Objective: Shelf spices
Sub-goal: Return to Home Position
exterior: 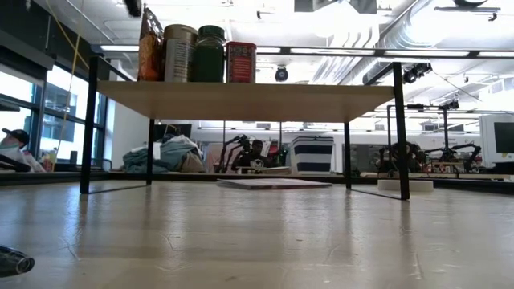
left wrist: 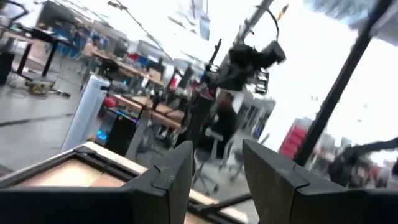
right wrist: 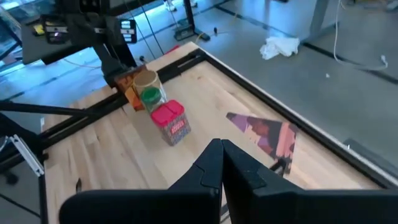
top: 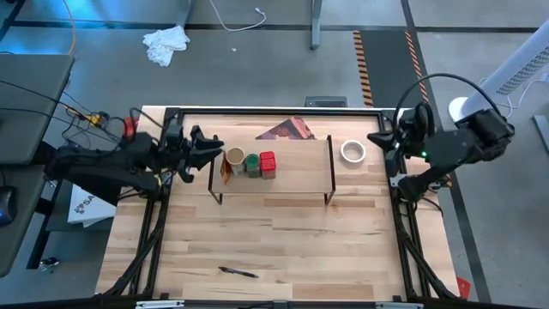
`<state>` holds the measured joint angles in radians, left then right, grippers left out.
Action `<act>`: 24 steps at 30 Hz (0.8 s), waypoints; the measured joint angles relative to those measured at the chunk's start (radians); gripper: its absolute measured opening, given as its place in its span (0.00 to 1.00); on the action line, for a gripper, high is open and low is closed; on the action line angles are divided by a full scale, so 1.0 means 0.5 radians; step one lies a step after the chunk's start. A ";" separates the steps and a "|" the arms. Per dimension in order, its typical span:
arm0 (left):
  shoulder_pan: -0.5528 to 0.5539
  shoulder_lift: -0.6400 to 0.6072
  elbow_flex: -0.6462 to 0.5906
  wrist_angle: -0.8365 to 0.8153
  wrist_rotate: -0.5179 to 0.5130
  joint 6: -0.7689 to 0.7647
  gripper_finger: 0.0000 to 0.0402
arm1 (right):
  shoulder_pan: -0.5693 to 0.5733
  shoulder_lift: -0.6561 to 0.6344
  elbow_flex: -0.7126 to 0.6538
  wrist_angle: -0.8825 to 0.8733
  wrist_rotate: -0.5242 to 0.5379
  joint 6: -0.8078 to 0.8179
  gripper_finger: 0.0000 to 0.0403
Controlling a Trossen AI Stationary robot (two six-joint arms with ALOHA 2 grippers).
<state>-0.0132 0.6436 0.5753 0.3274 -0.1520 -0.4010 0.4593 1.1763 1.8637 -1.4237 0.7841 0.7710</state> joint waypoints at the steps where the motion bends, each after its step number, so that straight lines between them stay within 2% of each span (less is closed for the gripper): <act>1: 0.000 -0.051 -0.101 0.086 -0.030 -0.041 0.34 | 0.018 0.000 -0.001 -0.032 0.006 0.053 0.00; 8: -0.006 -0.417 -0.553 0.164 -0.094 -0.270 0.32 | 0.133 0.000 -0.001 -0.239 0.090 0.414 0.00; 18: -0.006 -0.844 -0.952 0.182 -0.182 -0.385 0.19 | 0.209 0.000 -0.001 -0.263 0.267 0.627 0.00; 24: -0.006 -0.970 -1.120 0.179 -0.188 -0.457 0.03 | 0.209 0.001 -0.001 -0.265 0.267 0.683 0.00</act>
<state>-0.0162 0.1587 0.0152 0.4169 -0.2459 -0.6294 0.5640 1.1767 1.8631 -1.5563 0.9175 1.1124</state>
